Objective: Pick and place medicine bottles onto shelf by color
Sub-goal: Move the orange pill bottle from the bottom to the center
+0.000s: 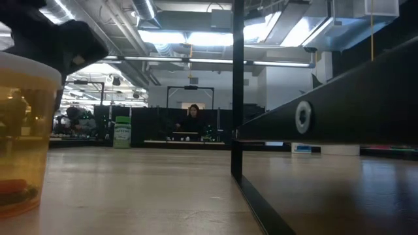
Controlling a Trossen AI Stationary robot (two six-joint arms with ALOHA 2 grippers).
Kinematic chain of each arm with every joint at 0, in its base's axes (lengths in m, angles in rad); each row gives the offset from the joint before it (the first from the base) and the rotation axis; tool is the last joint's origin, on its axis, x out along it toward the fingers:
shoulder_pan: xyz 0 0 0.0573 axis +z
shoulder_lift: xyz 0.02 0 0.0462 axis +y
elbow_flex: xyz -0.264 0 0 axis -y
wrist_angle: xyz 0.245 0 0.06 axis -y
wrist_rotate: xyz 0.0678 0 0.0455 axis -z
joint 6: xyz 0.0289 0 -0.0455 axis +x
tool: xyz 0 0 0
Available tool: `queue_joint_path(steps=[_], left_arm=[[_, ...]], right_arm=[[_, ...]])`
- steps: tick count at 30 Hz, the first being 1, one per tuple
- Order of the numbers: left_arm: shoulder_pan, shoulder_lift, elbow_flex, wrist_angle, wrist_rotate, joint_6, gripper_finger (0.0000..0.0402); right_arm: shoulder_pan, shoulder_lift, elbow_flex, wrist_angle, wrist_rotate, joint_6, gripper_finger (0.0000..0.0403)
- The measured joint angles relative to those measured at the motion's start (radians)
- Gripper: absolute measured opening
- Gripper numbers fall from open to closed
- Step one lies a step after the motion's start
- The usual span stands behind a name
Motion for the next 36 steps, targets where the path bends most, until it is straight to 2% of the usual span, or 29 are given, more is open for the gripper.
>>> queue_joint_path(steps=[11, 36], left_arm=[[0.021, 0.0, 0.0, 0.0, -0.042, -0.018, 0.0261], [0.031, 0.0, 0.0, -0.001, -0.045, -0.054, 0.0261]], right_arm=[[0.0, 0.0, 0.0, 0.0, 0.0, 0.0, 0.0268], [0.0, 0.0, 0.0, -0.001, 0.001, 0.0, 0.0268]])
